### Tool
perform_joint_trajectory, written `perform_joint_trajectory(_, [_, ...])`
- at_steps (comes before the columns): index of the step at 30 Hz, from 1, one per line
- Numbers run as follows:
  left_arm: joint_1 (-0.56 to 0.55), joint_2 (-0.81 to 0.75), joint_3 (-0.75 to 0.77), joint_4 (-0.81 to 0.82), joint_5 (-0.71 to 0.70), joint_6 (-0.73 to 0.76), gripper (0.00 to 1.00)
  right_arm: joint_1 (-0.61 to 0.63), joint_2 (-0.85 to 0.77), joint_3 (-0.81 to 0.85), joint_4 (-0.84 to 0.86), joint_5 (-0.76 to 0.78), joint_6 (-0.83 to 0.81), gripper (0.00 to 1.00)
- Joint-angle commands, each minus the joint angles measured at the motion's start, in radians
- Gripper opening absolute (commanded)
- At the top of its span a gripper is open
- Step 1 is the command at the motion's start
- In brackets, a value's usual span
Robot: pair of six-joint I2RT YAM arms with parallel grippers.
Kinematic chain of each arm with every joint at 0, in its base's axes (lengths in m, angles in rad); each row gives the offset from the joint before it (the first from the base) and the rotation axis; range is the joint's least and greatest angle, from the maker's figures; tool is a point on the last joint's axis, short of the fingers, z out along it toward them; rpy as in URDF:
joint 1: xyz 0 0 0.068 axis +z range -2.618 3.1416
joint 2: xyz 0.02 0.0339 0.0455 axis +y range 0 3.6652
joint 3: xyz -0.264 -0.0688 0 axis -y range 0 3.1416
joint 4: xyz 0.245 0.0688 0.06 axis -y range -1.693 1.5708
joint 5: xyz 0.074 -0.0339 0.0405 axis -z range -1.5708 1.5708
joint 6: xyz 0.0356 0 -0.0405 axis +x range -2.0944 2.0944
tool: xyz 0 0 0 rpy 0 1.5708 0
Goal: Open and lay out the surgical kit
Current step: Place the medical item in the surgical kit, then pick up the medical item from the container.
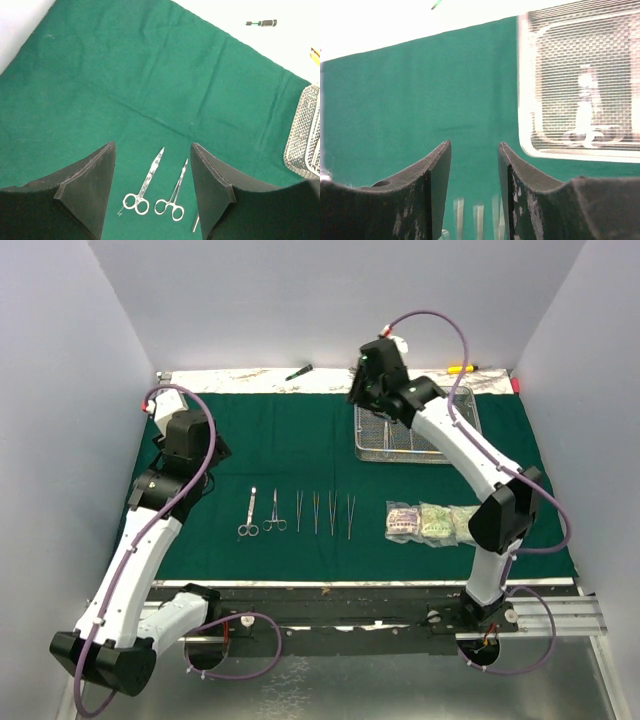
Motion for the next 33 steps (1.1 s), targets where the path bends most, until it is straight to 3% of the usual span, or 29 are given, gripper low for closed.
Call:
perform_joint_trajectory(1, [0.002, 0.057, 0.035, 0.08, 0.065, 0.034, 0.63, -0.13, 0.051, -0.04, -0.145, 0.049, -0.142, 0.46])
perform_joint_trajectory(8, [0.003, 0.173, 0.074, 0.148, 0.087, 0.043, 0.63, -0.298, 0.24, 0.044, -0.28, -0.113, -0.304, 0.39])
perform_joint_trajectory(19, [0.003, 0.35, 0.143, 0.171, 0.13, 0.041, 0.63, -0.32, 0.437, 0.155, -0.292, -0.102, -0.436, 0.34])
perform_joint_trajectory(33, [0.003, 0.423, 0.19, 0.177, 0.137, 0.062, 0.63, -0.339, 0.515, 0.158, -0.218, -0.18, -0.495, 0.34])
